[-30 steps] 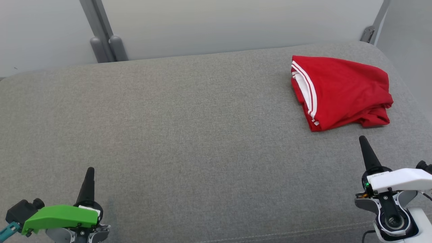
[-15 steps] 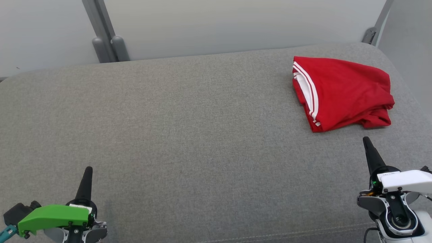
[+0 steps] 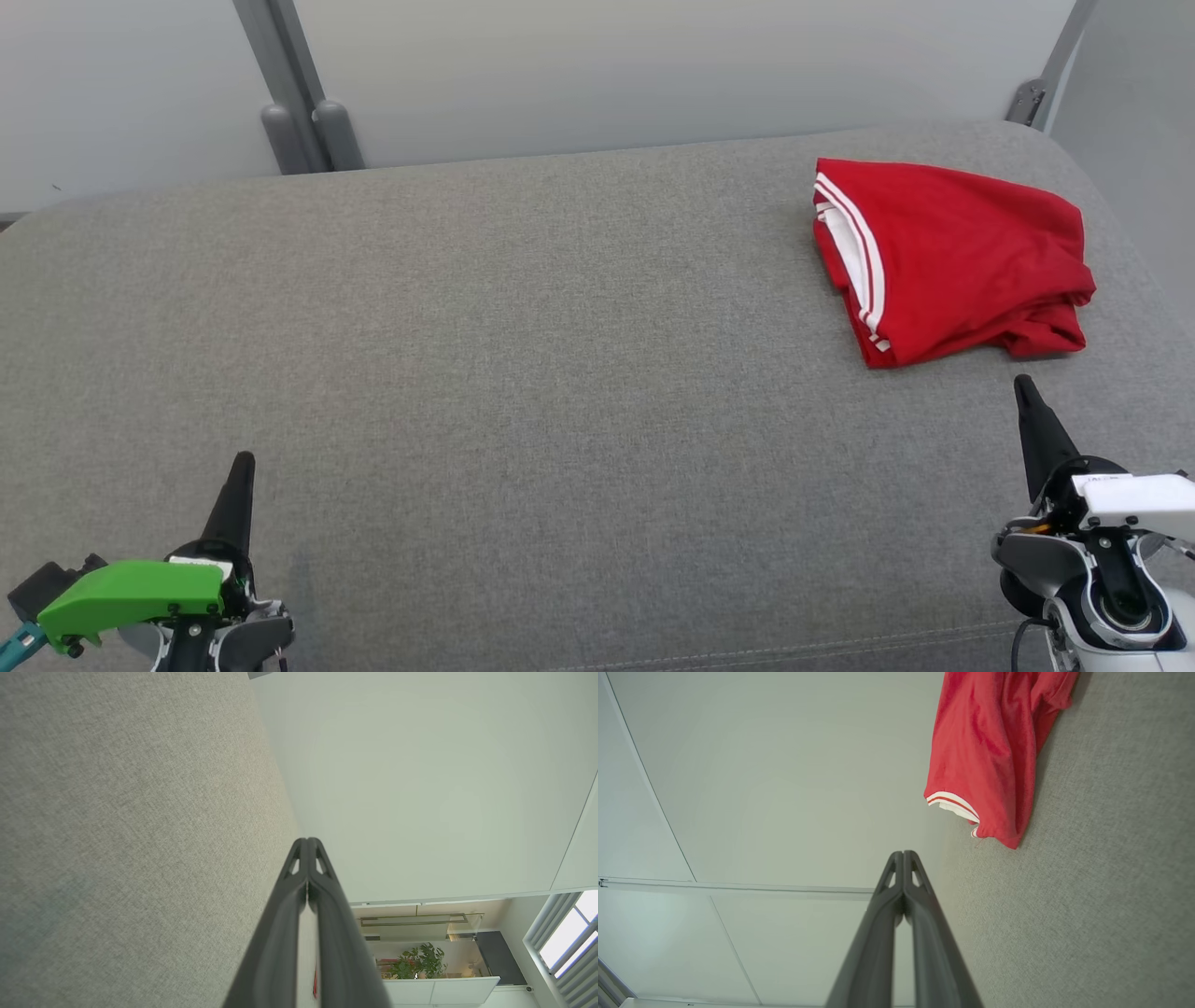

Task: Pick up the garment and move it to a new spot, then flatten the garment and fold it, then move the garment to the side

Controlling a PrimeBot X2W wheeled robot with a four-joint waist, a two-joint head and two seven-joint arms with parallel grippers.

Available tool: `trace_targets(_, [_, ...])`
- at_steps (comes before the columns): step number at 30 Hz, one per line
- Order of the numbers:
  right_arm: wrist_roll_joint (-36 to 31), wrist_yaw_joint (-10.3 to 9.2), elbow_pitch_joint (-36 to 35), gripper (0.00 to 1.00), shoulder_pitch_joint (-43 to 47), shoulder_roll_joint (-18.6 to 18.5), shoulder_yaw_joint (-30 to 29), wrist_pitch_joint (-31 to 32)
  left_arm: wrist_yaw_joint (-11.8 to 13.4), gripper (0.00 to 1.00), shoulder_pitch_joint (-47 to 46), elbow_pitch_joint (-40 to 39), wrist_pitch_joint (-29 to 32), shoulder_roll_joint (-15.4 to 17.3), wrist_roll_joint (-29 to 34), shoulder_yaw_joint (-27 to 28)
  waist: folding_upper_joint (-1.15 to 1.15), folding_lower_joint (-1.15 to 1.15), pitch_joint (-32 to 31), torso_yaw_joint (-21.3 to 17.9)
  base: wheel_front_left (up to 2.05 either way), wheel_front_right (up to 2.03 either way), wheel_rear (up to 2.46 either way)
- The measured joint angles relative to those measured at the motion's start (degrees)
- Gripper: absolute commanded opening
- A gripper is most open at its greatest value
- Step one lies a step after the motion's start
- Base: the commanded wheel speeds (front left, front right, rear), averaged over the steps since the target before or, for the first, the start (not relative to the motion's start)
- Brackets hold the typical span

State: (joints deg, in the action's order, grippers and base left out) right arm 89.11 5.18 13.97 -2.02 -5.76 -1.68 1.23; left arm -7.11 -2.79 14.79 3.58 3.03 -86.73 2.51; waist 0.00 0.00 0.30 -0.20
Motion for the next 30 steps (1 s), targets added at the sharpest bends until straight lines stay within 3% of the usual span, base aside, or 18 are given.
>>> trace_targets(9, [5.9, 1.34, 1.0, 0.0, -0.5, 0.5, -1.7, 1.6, 0.0, 0.0, -0.2, 0.4, 1.5, -0.1, -5.6, 0.8, 0.0, 0.0, -0.1, 0.2, 0.0, 0.0, 0.0])
trace_targets(30, [6.0, 1.35, 1.4, 0.0, -1.0, 0.7, -1.9, 1.6, 0.0, 0.0, -0.3, 0.5, 1.7, -0.2, -5.6, 0.9, 0.0, 0.0, -0.1, 0.2, 0.0, 0.0, 0.0])
